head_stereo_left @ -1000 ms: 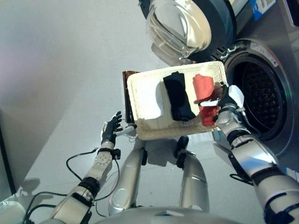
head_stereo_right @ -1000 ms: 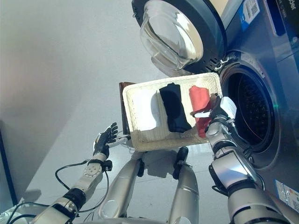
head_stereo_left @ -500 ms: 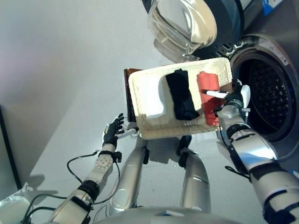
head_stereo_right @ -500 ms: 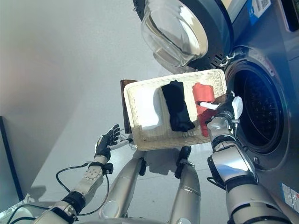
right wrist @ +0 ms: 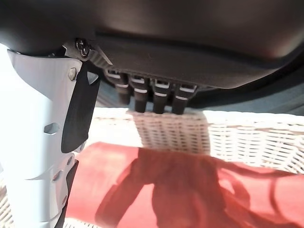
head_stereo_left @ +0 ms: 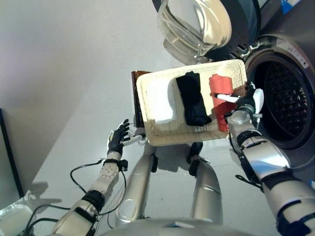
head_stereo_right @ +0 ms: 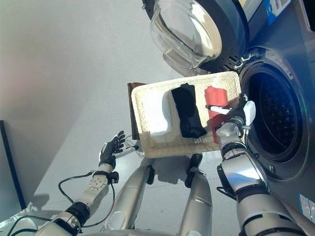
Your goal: Pick up the clothes and place them into the washing machine
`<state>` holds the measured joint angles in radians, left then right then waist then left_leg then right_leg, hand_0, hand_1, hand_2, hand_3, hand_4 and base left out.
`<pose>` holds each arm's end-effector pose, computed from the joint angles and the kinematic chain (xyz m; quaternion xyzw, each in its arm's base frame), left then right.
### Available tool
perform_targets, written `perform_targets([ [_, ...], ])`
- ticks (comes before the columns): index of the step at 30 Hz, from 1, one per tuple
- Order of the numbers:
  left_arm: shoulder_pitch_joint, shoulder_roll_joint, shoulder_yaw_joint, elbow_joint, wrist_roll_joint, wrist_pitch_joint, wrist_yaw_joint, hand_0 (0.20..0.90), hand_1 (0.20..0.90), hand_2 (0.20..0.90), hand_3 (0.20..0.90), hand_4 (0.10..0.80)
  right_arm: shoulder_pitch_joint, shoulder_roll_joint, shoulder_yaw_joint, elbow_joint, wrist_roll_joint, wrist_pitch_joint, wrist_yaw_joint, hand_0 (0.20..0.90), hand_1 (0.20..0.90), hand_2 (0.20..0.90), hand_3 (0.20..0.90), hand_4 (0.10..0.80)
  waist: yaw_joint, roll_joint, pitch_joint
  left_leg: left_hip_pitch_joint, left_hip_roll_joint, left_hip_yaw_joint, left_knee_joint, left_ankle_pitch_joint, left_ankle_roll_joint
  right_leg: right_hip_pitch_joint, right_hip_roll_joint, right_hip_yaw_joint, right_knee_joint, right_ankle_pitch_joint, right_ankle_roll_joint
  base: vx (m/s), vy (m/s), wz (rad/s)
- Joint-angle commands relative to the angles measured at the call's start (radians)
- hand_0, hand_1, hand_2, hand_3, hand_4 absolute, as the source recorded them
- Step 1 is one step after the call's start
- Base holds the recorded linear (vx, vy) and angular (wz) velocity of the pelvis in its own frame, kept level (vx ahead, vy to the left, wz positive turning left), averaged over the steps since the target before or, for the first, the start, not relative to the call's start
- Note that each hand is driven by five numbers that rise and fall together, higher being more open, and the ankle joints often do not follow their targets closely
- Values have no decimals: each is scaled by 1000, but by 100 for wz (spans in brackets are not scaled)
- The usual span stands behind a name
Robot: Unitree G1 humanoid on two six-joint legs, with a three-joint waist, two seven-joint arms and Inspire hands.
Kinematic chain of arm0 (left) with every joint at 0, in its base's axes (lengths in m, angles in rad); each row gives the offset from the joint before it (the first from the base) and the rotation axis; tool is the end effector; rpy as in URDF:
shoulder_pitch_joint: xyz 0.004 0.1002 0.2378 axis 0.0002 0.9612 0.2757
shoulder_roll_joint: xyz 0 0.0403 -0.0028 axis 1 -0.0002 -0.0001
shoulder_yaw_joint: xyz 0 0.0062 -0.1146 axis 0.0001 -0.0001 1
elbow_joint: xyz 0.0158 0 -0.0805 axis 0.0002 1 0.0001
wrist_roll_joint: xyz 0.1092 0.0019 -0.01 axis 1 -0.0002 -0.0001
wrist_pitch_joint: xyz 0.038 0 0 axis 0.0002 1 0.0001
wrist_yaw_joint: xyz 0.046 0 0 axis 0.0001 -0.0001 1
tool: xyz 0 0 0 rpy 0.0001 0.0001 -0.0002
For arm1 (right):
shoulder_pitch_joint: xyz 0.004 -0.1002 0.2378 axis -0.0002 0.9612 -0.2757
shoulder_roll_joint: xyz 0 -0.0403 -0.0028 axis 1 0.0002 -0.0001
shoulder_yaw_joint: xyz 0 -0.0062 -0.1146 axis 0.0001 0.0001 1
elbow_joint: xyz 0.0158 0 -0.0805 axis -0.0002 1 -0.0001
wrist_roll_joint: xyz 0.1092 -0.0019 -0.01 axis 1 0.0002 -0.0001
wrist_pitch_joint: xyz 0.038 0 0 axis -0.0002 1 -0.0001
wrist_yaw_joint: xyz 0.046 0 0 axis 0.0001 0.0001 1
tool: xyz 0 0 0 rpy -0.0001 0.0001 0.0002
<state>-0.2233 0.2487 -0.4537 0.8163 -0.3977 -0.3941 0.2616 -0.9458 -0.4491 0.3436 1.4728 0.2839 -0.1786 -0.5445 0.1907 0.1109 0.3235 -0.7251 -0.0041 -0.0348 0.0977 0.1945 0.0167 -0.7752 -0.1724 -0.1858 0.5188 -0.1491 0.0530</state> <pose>0.2150 0.1604 -0.0589 0.0419 0.1386 0.0249 0.9892 0.3433 -0.2553 0.0687 -0.2325 0.1104 -0.3314 0.9077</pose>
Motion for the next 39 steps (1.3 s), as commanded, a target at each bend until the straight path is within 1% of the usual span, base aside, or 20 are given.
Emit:
perform_targets([
  [1, -20, 15, 14, -17, 13, -66, 32, 900, 900, 900, 900, 800, -29, -24, 29, -44, -6, -53, -17, 900, 900, 900, 900, 800, -11, -22, 5, -4, -28, 3, 114, -159, -76, 172, -3, 10, -335, 180, 35, 0, 0, 0],
  [10, -9, 8, 27, -4, 14, -65, 29, 900, 900, 900, 900, 800, 0, -3, 43, -70, -32, -55, -19, 900, 900, 900, 900, 800, -12, -29, 1, 5, -27, -3, 112, -156, -75, 186, 0, 2, -338, 179, 35, 5, -4, 2],
  [14, -17, 3, 31, 23, 19, -63, 32, 900, 900, 900, 900, 800, 29, 21, 45, -94, -38, -58, -13, 900, 900, 900, 900, 800, -21, -40, -6, 18, -23, -4, 111, -158, -76, 197, 2, 0, -339, 178, 35, 18, -12, 8],
  [19, -27, 3, 36, 18, 15, -63, 31, 900, 900, 900, 900, 800, 39, 17, 37, -96, -23, -58, -8, 900, 900, 900, 900, 800, -20, -45, -3, 23, -23, -6, 97, -150, -77, 202, 1, -5, -349, 182, 36, 1, -6, 0],
  [28, -12, 11, 41, -2, 0, -67, 28, 900, 900, 900, 900, 800, 6, -8, 49, -88, -30, -53, -25, 900, 900, 900, 900, 800, -8, -20, 17, -11, -23, -1, 96, -144, -76, 158, 2, -2, -334, 178, 33, 0, 0, 0],
  [29, -5, 10, 38, -5, -4, -69, 24, 900, 900, 900, 900, 800, 1, -14, 43, -85, -31, -52, -27, 900, 900, 900, 900, 800, -6, -13, 19, -19, -25, 1, 97, -142, -75, 149, 2, -1, -330, 177, 33, 0, 0, 0],
  [39, -11, 7, 23, 13, -2, -66, 23, 900, 900, 900, 900, 800, -14, -20, 57, -88, -50, -49, -32, 900, 900, 900, 900, 800, -13, -1, 10, -36, -26, 8, 91, -140, -74, 121, -1, 7, -324, 180, 35, 0, 0, 0],
])
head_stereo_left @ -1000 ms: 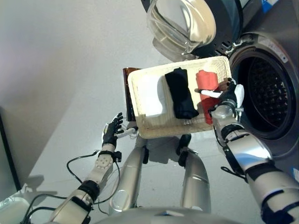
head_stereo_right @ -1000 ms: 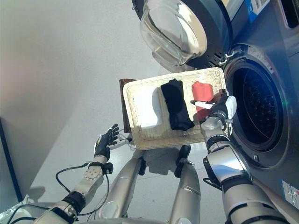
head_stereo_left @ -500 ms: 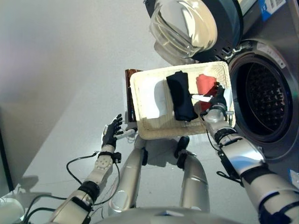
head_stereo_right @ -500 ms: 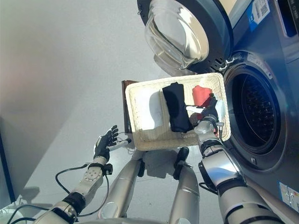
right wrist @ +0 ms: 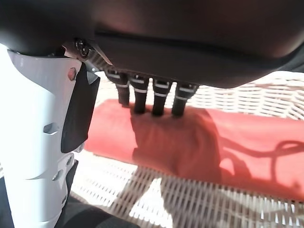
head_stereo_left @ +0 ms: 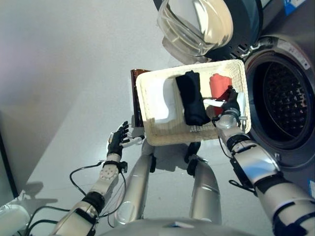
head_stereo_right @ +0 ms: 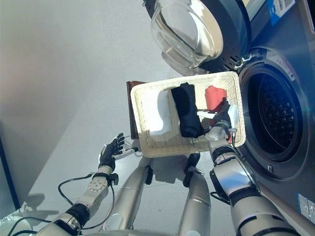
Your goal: Pick up the clothes and place them into the washing machine
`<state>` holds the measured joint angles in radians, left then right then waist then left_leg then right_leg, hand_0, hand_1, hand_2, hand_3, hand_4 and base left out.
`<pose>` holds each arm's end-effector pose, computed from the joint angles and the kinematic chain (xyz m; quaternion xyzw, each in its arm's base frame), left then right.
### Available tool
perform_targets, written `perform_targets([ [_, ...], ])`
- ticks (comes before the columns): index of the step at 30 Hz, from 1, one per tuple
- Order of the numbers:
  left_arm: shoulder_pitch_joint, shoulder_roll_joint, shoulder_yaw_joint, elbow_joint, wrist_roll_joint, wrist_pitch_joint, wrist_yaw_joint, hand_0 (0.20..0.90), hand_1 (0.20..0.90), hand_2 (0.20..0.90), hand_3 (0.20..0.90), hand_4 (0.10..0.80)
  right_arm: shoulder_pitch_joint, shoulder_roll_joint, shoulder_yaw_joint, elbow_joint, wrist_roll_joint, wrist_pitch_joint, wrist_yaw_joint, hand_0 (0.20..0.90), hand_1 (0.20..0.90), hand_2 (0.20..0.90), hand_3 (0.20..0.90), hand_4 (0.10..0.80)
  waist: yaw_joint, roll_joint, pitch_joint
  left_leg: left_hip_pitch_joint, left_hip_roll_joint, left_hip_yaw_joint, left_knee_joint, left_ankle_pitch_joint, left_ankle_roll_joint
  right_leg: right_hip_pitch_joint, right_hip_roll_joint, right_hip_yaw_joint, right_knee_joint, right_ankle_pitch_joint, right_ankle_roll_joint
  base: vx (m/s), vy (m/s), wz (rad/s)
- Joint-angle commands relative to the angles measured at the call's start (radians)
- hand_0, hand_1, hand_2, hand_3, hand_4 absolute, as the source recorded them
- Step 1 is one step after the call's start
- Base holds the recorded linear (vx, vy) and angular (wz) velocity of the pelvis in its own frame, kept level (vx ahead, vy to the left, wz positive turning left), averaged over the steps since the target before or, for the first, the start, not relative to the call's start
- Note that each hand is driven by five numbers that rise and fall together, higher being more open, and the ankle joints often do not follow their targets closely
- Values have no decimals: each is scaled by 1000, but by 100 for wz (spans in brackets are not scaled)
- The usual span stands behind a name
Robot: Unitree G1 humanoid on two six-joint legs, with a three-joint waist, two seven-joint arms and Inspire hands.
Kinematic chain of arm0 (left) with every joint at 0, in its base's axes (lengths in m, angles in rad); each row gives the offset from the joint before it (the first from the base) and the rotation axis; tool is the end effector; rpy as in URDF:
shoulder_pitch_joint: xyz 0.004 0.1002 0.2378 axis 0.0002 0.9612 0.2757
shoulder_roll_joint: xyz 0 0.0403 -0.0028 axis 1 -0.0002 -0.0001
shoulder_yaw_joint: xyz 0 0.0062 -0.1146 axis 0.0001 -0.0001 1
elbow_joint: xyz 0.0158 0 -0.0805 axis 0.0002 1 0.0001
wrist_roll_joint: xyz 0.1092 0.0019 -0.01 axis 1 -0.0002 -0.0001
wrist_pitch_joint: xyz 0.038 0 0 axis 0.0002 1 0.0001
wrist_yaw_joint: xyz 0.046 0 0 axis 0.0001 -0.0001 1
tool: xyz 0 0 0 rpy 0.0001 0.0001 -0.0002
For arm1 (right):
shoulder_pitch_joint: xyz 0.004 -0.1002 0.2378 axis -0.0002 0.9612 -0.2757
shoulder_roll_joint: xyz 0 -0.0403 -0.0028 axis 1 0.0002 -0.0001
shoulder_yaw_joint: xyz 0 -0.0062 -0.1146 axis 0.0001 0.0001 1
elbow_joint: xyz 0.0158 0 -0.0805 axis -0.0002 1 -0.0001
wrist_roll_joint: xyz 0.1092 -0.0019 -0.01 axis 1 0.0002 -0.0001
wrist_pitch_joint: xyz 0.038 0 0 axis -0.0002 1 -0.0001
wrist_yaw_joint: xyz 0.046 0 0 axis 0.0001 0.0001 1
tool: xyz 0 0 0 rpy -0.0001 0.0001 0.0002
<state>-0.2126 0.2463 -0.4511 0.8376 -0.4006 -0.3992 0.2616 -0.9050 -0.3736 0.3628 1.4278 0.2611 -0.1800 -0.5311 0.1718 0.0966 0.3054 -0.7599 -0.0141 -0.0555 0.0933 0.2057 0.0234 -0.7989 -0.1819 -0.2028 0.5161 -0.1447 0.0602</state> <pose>0.2100 0.1627 -0.0637 0.0428 0.1503 0.0312 0.9872 0.3420 -0.2263 0.0507 -0.2345 0.1167 -0.2775 0.9243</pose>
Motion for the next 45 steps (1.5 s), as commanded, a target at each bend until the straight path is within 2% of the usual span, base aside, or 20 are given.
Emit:
perform_targets([
  [1, -21, 8, 19, -8, 2, -60, 23, 900, 900, 900, 900, 800, -51, -95, 35, -44, -29, -48, -45, 900, 900, 900, 900, 800, 6, 13, 27, -1, -16, 28, 96, -151, -80, 147, 9, 25, -321, 174, 28, 0, 0, 0],
  [14, -3, 5, 31, 33, 4, -57, 15, 900, 900, 900, 900, 800, 16, -71, 23, -88, -36, -56, -34, 900, 900, 900, 900, 800, -12, 3, -2, 56, -13, 36, 83, -157, -78, 193, 10, 33, -340, 183, 33, 20, 3, -4],
  [29, -3, -3, 46, 69, 1, -55, 9, 900, 900, 900, 900, 800, 49, -84, 16, -102, -38, -59, -27, 900, 900, 900, 900, 800, -23, -5, -5, 83, -7, 40, 65, -148, -79, 215, 17, 36, -355, 190, 33, -1, -4, -1],
  [45, -13, 9, 49, 39, -13, -62, 14, 900, 900, 900, 900, 800, -21, -133, 29, -75, -30, -56, -44, 900, 900, 900, 900, 800, -13, 25, 20, -8, -7, 42, 118, -158, -79, 110, 20, 37, -280, 167, 22, -2, 0, 0],
])
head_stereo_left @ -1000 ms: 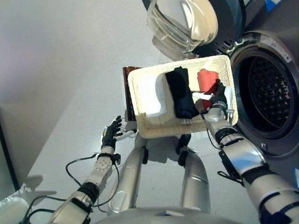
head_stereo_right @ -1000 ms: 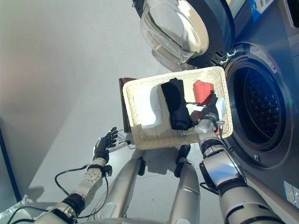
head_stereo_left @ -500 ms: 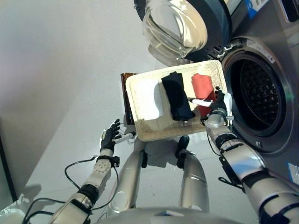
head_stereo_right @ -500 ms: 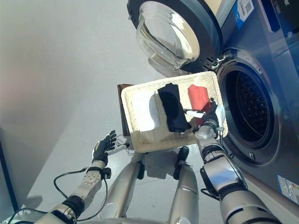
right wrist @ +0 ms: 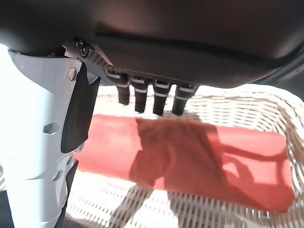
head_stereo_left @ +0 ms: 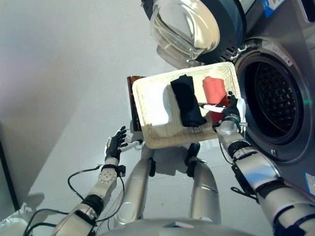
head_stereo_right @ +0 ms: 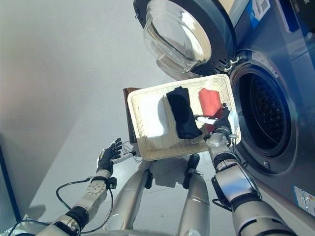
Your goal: Pick up the clothes and place them into the washing machine
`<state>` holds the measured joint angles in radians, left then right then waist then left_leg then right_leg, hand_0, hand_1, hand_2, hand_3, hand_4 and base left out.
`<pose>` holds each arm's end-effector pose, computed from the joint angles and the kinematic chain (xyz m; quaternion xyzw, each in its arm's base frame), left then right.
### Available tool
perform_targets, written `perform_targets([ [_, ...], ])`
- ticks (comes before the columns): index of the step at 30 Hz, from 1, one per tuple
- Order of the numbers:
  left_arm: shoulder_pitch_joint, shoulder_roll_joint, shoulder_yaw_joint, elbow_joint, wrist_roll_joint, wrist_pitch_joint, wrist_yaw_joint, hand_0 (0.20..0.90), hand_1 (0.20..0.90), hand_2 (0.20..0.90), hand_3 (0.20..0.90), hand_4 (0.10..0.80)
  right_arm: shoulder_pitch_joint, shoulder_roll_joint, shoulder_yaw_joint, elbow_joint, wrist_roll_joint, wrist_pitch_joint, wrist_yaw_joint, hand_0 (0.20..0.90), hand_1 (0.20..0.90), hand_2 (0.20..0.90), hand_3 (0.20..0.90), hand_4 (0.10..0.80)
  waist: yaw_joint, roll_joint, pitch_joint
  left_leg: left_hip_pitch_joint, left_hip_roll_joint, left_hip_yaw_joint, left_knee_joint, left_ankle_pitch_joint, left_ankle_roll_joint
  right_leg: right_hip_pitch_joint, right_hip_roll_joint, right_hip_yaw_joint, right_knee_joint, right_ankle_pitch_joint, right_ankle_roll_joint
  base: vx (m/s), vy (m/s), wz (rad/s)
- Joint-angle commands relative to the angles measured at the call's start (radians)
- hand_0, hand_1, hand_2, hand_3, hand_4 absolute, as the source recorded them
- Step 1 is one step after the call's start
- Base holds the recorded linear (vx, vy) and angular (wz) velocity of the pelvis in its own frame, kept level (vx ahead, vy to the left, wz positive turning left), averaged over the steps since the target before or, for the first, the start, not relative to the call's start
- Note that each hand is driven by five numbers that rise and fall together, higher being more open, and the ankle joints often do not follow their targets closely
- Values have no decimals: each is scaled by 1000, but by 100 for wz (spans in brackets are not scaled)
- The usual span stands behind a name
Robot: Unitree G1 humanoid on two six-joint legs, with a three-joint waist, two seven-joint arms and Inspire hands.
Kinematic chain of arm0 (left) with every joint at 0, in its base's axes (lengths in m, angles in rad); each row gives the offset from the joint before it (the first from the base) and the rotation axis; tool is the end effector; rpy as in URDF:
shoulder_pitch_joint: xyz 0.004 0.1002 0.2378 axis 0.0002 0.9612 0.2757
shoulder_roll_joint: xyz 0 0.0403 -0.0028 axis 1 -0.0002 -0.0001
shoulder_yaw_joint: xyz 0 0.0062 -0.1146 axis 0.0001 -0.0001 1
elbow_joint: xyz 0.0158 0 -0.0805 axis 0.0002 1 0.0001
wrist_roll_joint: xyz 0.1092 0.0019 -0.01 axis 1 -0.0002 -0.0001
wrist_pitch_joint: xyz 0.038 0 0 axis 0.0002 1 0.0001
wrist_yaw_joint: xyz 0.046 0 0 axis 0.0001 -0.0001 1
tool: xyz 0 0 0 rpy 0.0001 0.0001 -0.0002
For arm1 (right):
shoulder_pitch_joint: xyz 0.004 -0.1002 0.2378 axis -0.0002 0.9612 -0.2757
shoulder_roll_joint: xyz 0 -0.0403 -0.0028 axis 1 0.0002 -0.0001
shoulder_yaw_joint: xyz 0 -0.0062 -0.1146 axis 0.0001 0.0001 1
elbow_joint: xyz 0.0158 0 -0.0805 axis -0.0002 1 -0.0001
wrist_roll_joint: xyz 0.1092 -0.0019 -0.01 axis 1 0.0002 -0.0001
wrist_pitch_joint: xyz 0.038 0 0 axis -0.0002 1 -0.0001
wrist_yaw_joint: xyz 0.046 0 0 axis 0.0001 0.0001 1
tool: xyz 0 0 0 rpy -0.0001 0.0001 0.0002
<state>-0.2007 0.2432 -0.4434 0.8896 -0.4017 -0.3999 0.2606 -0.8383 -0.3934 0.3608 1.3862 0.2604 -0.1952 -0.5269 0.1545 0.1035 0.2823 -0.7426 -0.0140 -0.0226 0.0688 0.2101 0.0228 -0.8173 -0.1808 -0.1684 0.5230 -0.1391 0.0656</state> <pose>0.2017 0.1683 -0.0726 0.0499 0.1769 0.0439 0.9820 0.3310 -0.2349 0.0377 -0.2381 0.1226 -0.2762 0.9230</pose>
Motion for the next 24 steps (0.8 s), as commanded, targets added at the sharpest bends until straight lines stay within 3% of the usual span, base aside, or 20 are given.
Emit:
perform_targets([
  [1, -24, 15, 42, -30, -14, -64, 15, 900, 900, 900, 900, 800, -91, -115, 31, -32, -29, -41, -51, 900, 900, 900, 900, 800, 5, 21, 46, -38, -8, 9, 151, -164, -78, 117, 19, 5, -280, 159, 15, 0, 0, 0],
  [4, -16, 21, 43, -63, -19, -68, 13, 900, 900, 900, 900, 800, -110, -126, 33, -26, -27, -41, -60, 900, 900, 900, 900, 800, 6, 29, 52, -62, -9, 8, 167, -168, -78, 87, 20, 7, -257, 154, 14, 28, 6, 2],
  [5, -14, 23, 42, -69, -21, -70, 12, 900, 900, 900, 900, 800, -120, -128, 35, -21, -26, -41, -65, 900, 900, 900, 900, 800, 8, 28, 48, -63, -9, 6, 181, -204, -82, 84, 20, 13, -238, 120, 20, 100, -3, 3],
  [15, 39, 56, 32, -174, -27, -78, -2, 900, 900, 900, 900, 800, -242, -186, 64, 43, -17, -31, -82, 900, 900, 900, 900, 800, 32, 65, 54, -189, -15, 10, 276, -237, -71, -52, 6, 34, -128, 86, 13, 5, 17, 1],
  [18, 50, 64, 22, -189, -27, -76, -8, 900, 900, 900, 900, 800, -262, -188, 77, 61, -31, -25, -85, 900, 900, 900, 900, 800, 38, 76, 57, -221, -19, 13, 308, -245, -66, -84, 1, 41, -98, 79, 11, -8, 55, 2],
  [19, 52, 64, 19, -186, -27, -75, -4, 900, 900, 900, 900, 800, -267, -187, 82, 66, -37, -22, -86, 845, 845, 845, 845, 761, 39, 78, 58, -227, -21, 13, 313, -247, -64, -94, 2, 45, -89, 76, 9, 0, 45, 0],
  [21, 41, 59, 12, -167, -29, -71, -1, 900, 900, 900, 900, 800, -265, -174, 95, 71, -55, -18, -87, 834, 834, 834, 834, 753, 40, 81, 64, -239, -23, 14, 321, -251, -60, -110, -1, 50, -75, 73, 7, -3, 31, -4],
  [24, 29, 53, 6, -153, -29, -72, 3, 900, 900, 900, 900, 800, -259, -159, 106, 77, -72, -13, -84, 853, 853, 853, 853, 767, 40, 82, 68, -242, -23, 13, 317, -247, -60, -115, -1, 50, -74, 72, 5, 0, 0, 0],
])
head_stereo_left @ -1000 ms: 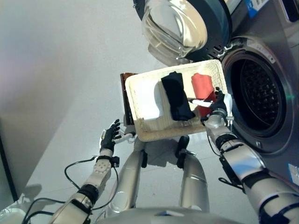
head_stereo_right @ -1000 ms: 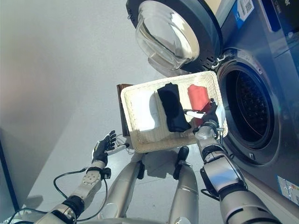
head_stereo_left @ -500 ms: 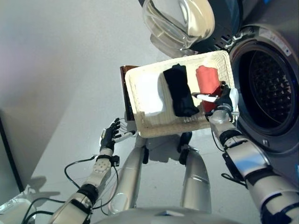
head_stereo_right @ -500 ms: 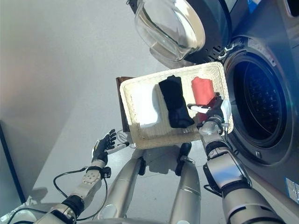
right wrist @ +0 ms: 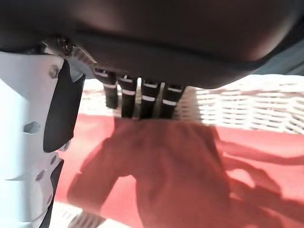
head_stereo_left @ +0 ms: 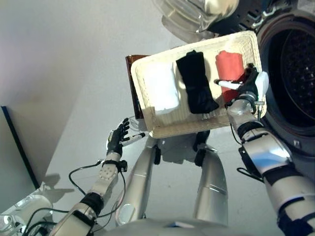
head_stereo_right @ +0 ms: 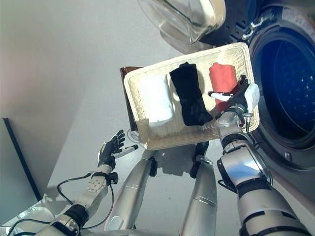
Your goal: Pick up the clothes and place them into the washing machine
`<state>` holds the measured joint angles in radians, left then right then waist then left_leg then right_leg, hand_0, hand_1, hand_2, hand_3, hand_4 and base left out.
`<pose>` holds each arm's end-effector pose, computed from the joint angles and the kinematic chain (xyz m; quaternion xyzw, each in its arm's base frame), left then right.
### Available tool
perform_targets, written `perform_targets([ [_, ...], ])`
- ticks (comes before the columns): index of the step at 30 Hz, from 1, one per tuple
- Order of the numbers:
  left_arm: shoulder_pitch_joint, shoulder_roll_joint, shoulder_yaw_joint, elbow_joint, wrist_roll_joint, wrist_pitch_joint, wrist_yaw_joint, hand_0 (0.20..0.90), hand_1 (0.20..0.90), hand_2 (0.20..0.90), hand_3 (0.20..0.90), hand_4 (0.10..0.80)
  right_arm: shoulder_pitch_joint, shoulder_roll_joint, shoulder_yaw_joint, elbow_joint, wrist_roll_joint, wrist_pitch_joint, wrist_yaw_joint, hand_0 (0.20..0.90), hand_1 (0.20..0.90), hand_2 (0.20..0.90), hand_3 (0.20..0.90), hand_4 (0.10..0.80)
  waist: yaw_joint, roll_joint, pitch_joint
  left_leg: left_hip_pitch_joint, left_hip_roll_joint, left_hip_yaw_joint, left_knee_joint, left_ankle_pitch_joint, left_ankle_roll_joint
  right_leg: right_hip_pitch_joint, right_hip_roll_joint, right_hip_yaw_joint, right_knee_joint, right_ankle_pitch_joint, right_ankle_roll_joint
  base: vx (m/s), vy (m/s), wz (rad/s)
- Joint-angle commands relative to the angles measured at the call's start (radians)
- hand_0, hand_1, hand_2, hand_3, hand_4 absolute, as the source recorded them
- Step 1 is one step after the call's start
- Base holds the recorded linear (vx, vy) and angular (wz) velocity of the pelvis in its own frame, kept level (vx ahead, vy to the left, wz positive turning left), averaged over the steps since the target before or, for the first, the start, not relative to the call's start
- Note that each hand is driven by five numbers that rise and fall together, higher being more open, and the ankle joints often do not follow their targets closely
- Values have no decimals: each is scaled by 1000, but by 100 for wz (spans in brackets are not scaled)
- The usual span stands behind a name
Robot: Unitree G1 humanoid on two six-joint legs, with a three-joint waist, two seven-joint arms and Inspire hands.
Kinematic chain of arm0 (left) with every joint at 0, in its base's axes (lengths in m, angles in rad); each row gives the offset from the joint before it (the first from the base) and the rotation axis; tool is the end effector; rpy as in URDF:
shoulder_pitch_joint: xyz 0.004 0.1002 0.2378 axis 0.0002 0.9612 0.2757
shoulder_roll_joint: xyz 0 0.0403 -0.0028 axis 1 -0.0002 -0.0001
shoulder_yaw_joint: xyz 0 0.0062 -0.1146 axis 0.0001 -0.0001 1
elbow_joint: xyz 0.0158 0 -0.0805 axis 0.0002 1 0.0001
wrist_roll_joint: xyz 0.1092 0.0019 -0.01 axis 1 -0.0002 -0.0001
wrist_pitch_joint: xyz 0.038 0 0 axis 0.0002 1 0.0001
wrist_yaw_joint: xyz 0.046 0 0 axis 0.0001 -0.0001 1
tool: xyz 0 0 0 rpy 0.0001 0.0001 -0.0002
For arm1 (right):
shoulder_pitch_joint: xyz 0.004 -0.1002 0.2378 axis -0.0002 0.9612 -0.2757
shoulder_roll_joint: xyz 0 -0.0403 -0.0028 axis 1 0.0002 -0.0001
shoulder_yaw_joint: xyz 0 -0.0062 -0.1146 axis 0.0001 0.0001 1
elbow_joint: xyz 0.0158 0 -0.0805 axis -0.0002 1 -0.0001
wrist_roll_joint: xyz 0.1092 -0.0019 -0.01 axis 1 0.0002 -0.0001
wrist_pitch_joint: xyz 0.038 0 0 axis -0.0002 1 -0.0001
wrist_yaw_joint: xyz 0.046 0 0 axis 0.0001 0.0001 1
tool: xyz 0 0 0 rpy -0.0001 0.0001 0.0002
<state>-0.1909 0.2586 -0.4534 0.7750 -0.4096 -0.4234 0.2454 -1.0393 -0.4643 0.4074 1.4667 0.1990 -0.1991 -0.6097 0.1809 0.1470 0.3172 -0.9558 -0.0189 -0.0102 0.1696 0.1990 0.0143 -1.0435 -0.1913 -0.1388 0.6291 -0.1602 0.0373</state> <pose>0.2093 0.1618 -0.0580 0.0286 0.1238 0.0186 0.9917 0.3609 -0.2483 0.1022 -0.2873 0.0342 -0.3342 0.8970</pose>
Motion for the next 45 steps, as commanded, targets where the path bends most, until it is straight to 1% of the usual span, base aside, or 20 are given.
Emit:
perform_targets([
  [1, 9, 33, 18, -28, -24, -50, 23, 900, 900, 900, 900, 800, -50, -78, 67, -7, -25, -6, -4, 862, 862, 862, 862, 773, 14, 39, 36, -29, -19, 1, 214, -234, -52, 110, 10, 21, -182, 95, 34, 0, 0, 0],
  [2, -3, 27, 17, -25, -22, -52, 29, 900, 900, 900, 900, 800, -38, -64, 93, -1, -67, 7, -3, 862, 862, 862, 862, 773, 14, 38, 43, -38, -20, -1, 215, -231, -52, 102, 10, 17, -178, 95, 33, 0, 0, 0],
  [3, -3, 26, 17, -25, -22, -52, 29, 900, 900, 900, 900, 800, -39, -64, 93, -1, -67, 8, -3, 900, 900, 900, 900, 800, 14, 39, 43, -38, -20, -2, 216, -231, -52, 102, 10, 16, -177, 94, 33, -50, -22, 3],
  [5, -12, 26, 19, -29, -22, -56, 35, 900, 900, 900, 900, 800, -36, -49, 103, 0, -80, 12, -5, 900, 900, 900, 900, 800, 15, 40, 49, -53, -22, -4, 223, -228, -52, 84, 12, 18, -162, 91, 30, -43, -15, 4],
  [6, -15, 23, 22, -32, -26, -57, 36, 900, 900, 900, 900, 800, -35, -43, 107, 2, -85, 15, -4, 864, 864, 864, 864, 775, 16, 41, 54, -63, -24, -8, 231, -229, -52, 73, 13, 18, -152, 89, 30, -45, -18, 2],
  [11, -2, 24, 20, -75, -33, -64, 37, 900, 900, 900, 900, 800, -54, -47, 119, 15, -104, 27, -13, 831, 831, 831, 831, 751, 23, 45, 66, -119, -27, -12, 270, -235, -53, 20, 12, 18, -106, 75, 25, -63, -10, 6],
  [12, 8, 27, 18, -96, -34, -66, 35, 900, 900, 900, 900, 800, -65, -56, 121, 26, -107, 32, -15, 678, 678, 678, 678, 641, 26, 48, 69, -132, -31, -12, 279, -235, -52, 4, 12, 17, -90, 72, 25, -60, 13, 11],
  [13, 27, 38, 9, -127, -30, -68, 32, 900, 900, 900, 900, 800, -83, -64, 122, 38, -112, 36, -19, 628, 628, 628, 628, 606, 28, 51, 73, -148, -30, -15, 288, -235, -53, -14, 10, 18, -74, 69, 24, -45, 16, 14],
  [14, 28, 38, 9, -127, -30, -68, 32, 900, 900, 900, 900, 800, -84, -64, 122, 38, -111, 36, -19, 466, 466, 466, 466, 490, 28, 51, 72, -149, -30, -14, 288, -235, -53, -15, 10, 18, -73, 69, 24, -33, 28, 10],
  [15, 38, 45, 5, -140, -28, -67, 31, 900, 900, 900, 900, 800, -91, -67, 121, 47, -113, 41, -19, 389, 389, 389, 389, 435, 30, 52, 74, -156, -31, -15, 291, -233, -53, -20, 9, 19, -69, 69, 23, -20, 17, 7],
  [16, 43, 50, 1, -142, -28, -64, 28, 900, 900, 900, 900, 800, -96, -69, 122, 54, -118, 42, -20, 269, 269, 269, 269, 349, 31, 53, 76, -159, -31, -13, 290, -232, -52, -26, 9, 17, -64, 68, 22, -27, 27, 4],
  [17, 44, 53, -3, -138, -26, -64, 29, 900, 900, 900, 900, 800, -103, -73, 124, 60, -125, 45, -26, 205, 205, 205, 205, 304, 33, 53, 78, -162, -31, -13, 289, -231, -52, -32, 9, 18, -60, 69, 22, -18, 24, 4],
  [25, 7, 35, -8, -61, -30, -54, 63, 900, 900, 900, 900, 800, -107, -77, 119, 68, -139, 59, -44, 200, 200, 200, 200, 300, 28, 51, 80, -138, -25, -12, 248, -214, -55, -7, 9, 19, -96, 83, 23, 0, 1, 0],
  [33, 10, 21, -4, -5, -33, -49, 56, 900, 900, 900, 900, 800, -59, -92, 65, 44, -92, 44, -28, 200, 200, 200, 200, 300, 23, 55, 62, -21, -15, -15, 129, -174, -65, 101, 12, 11, -206, 116, 34, 36, -5, -4],
  [38, 13, 19, 17, 45, -48, -45, 37, 900, 900, 900, 900, 800, 39, -76, -128, -94, 236, -89, 51, 200, 200, 200, 200, 300, -1, 40, 37, 84, -10, -19, 48, -156, -71, 200, 23, 14, -289, 136, 43, 66, -15, -7],
  [39, 14, 20, 16, 45, -48, -45, 37, 900, 900, 900, 900, 800, 43, -76, -130, -96, 238, -89, 52, 200, 200, 200, 200, 300, 0, 39, 37, 88, -10, -19, 46, -155, -71, 204, 23, 14, -292, 136, 43, -49, 18, -6],
  [40, 39, 29, 33, 28, -54, -44, 22, 900, 900, 900, 900, 800, 89, -55, -198, -157, 372, -128, 94, 200, 200, 200, 200, 300, -8, 33, 36, 118, -4, -13, 17, -117, -67, 232, 30, 7, -332, 179, 37, -62, 20, -9],
  [41, 57, 35, 38, 10, -54, -43, 13, 900, 900, 900, 900, 800, 118, -29, -226, -201, 451, -157, 128, 200, 200, 200, 200, 300, -13, 30, 35, 133, 0, -11, 6, -114, -66, 247, 31, 10, -346, 185, 39, 53, 6, -11],
  [42, 59, 36, 38, 10, -54, -42, 12, 900, 900, 900, 900, 800, 121, -28, -226, -202, 452, -156, 129, 200, 200, 200, 200, 300, -13, 26, 26, 148, -2, -18, 3, -144, -71, 259, 32, 19, -344, 155, 47, 145, -14, -11],
  [45, 95, 32, 43, 14, -58, -33, -15, 900, 900, 900, 900, 800, 161, 27, -352, -214, 683, -227, 204, 200, 200, 200, 200, 300, -11, 22, 21, 181, 4, -21, -13, -115, -63, 289, 37, 28, -376, 191, 41, -19, 47, -20],
])
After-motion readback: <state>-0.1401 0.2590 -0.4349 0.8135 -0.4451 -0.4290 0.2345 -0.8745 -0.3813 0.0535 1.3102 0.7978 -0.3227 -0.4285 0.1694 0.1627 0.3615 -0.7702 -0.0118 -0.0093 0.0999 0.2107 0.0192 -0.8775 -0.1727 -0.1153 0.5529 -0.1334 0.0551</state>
